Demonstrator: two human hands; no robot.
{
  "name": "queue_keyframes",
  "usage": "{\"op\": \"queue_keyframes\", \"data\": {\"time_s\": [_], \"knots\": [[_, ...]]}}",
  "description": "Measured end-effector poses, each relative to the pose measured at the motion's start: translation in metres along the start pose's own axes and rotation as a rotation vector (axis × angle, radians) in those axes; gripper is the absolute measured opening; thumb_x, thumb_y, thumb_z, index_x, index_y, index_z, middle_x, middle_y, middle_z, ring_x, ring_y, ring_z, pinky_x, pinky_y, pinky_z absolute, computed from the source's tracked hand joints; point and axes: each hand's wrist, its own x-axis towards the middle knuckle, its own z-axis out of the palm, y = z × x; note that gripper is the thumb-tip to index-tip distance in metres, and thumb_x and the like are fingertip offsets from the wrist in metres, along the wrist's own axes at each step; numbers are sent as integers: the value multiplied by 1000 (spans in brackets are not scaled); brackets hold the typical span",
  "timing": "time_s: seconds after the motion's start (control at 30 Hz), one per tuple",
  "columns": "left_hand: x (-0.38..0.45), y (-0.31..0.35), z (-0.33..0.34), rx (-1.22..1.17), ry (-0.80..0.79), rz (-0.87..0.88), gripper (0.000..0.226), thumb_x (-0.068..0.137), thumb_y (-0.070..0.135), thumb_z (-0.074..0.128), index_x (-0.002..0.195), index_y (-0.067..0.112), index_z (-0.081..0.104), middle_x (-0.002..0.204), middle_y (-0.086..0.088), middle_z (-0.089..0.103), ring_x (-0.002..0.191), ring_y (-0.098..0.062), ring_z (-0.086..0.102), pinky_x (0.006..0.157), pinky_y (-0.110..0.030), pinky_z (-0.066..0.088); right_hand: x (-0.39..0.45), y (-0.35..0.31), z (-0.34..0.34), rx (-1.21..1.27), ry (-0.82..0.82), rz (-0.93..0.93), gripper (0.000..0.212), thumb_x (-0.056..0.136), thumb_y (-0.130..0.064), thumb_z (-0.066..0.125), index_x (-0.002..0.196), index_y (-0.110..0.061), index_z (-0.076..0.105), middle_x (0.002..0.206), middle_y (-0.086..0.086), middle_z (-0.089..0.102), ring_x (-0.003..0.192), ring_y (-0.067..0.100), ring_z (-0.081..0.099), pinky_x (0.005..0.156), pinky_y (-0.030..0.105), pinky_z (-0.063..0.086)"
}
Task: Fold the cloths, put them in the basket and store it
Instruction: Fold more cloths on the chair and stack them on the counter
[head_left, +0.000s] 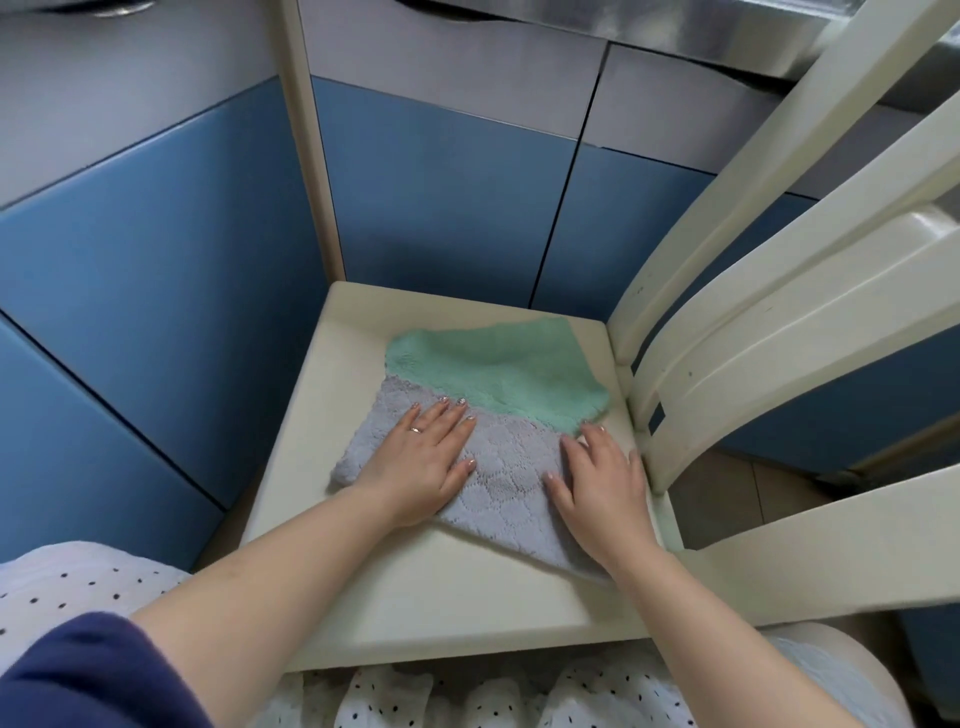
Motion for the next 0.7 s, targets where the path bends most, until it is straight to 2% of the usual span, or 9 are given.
{"op": "queue_keyframes", "data": {"time_s": [0.07,0.1,0.2,0.3,0.37,0.5,0.57,0.63,0.7], "knots": [[1,-3,-5,-85,17,24,84,78,57,-1,149,18,22,158,-2,16,146,-18,9,117,-33,-1,17,-14,-8,183,214,-49,53,85,-44,41,122,-11,59,132,11,54,123,31,49,103,43,35],[-3,-3,-7,-168,72,19,80,81,56,8,146,16,30,155,-2,25,144,-18,17,116,-30,4,27,-24,-13,253,218,-77,49,85,-40,46,120,-9,62,126,10,58,118,30,52,99,39,37],[-20,2,-14,-493,262,-80,55,88,43,34,129,14,55,134,-2,54,127,-17,44,107,-20,23,61,-52,-23,183,-38,-105,43,88,-39,56,124,-15,58,123,7,57,117,28,50,95,36,39],[-41,1,-20,-723,325,-223,32,92,27,51,122,17,59,123,3,58,118,-11,50,103,-24,36,85,-69,-27,39,-254,-94,37,83,-46,61,110,-21,63,114,6,58,110,28,53,86,35,45],[-49,0,-22,-784,336,-289,28,93,21,54,120,20,60,119,8,57,112,-6,52,99,-21,39,91,-68,-27,18,-288,-91,35,81,-44,65,108,-22,64,112,6,59,107,27,54,86,35,47],[-59,-3,-23,-927,393,-417,24,93,18,54,115,25,60,113,14,58,105,1,54,84,-1,37,91,-68,-34,72,-286,-188,19,82,-37,65,89,-23,54,99,4,58,93,25,54,77,34,47],[-63,-3,-25,-1033,454,-489,16,93,15,54,103,26,61,105,11,63,99,-2,58,80,-6,41,83,-66,-45,76,-248,-281,20,86,-32,59,84,-21,43,88,1,55,81,24,50,67,34,43],[-70,0,-27,-1145,505,-582,10,92,14,55,89,21,61,91,3,66,89,-12,62,79,-19,48,72,-63,-60,87,-187,-385,21,90,-30,54,86,-20,36,76,-2,49,72,26,44,58,34,35],[-79,5,-30,-1279,493,-655,11,93,14,54,84,15,59,85,-4,65,84,-19,62,78,-31,53,60,-63,-80,131,-134,-504,23,92,-28,53,88,-19,32,63,-7,40,64,26,38,51,30,28]]}}
